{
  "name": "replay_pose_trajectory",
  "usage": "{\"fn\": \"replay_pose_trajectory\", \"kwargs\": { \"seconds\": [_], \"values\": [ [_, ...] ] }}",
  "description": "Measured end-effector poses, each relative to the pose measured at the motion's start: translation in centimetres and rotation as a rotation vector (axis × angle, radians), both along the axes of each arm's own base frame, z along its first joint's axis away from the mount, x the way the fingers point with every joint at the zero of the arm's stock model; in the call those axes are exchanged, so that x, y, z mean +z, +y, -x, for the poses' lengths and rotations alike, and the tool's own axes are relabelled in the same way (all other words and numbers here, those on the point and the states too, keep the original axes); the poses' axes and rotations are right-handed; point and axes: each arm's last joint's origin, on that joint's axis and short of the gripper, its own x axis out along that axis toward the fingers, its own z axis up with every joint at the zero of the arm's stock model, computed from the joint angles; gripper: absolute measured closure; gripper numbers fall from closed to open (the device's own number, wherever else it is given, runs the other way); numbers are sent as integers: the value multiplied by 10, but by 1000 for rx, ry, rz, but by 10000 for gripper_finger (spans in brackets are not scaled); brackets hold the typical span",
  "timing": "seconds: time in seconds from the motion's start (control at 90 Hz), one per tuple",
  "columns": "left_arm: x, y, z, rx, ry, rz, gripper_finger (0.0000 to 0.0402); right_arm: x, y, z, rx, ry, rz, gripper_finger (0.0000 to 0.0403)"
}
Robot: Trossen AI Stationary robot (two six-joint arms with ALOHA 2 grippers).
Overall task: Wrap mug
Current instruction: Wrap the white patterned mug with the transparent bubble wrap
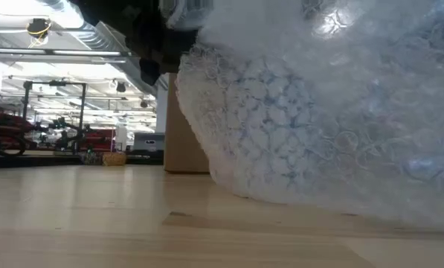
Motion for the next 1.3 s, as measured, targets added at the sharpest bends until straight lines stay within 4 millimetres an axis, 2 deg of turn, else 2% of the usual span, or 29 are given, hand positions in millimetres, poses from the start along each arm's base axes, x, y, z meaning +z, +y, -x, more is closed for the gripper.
{"fn": "replay_pose_trajectory", "kwargs": {
  "seconds": [0.178, 0.278, 0.422, 0.678, 0.8, 0.889, 0.967, 1.111, 1.3],
  "values": [
    [0, 0, 0, 3, 0, -2, 402, -17, 12, 1, 78, 51, 18, 402],
    [0, 0, 0, 4, 0, -3, 402, -16, 21, 4, 127, 14, 14, 402],
    [0, 0, 0, 5, -3, -3, 402, -20, 20, 3, 105, 23, 40, 402],
    [1, 0, 0, 4, -7, -3, 402, -42, -13, -7, -235, 35, 296, 402],
    [1, 0, 0, 4, -7, -3, 402, -31, -27, -5, -355, 29, 390, 402],
    [0, 0, 0, 2, -6, -4, 402, -22, -37, -5, -394, 39, 392, 402],
    [1, 0, 0, 1, -6, -3, 402, -22, -49, -7, -424, 86, 384, 402],
    [1, 0, 0, -1, -6, -4, 402, -33, -68, -13, -415, 223, 337, 402],
    [1, 0, 0, -1, -6, -4, 402, -57, -77, -24, -381, 337, 314, 402]
  ]
}}
